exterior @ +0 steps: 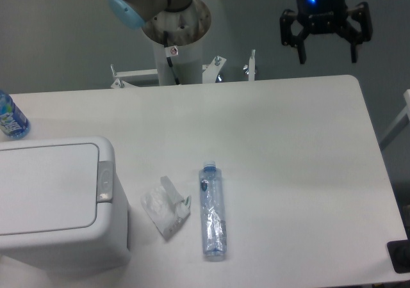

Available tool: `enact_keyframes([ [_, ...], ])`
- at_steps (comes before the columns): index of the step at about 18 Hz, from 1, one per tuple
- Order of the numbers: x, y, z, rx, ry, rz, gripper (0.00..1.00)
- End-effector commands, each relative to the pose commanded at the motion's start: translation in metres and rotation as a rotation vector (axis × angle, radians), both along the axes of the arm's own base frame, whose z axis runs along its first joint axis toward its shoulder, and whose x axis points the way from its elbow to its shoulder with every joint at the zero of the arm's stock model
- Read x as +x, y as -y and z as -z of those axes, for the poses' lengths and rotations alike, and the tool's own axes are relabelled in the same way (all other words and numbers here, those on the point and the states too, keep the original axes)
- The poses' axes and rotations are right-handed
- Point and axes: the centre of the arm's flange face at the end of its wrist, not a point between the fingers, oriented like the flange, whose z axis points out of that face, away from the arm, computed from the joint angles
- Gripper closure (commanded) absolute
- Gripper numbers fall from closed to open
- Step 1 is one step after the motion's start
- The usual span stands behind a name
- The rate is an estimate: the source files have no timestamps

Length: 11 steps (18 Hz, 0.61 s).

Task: Open the trash can
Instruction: 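Move the open gripper down toward the white trash can lid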

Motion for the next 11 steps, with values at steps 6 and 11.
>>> enact_keyframes([
  [6, 0.003, -0.047, -0.006, 0.09, 0.03, -0.094, 0.0],
  [11, 0.013, -0.11, -0.009, 0.242, 0.107, -0.26, 0.0],
])
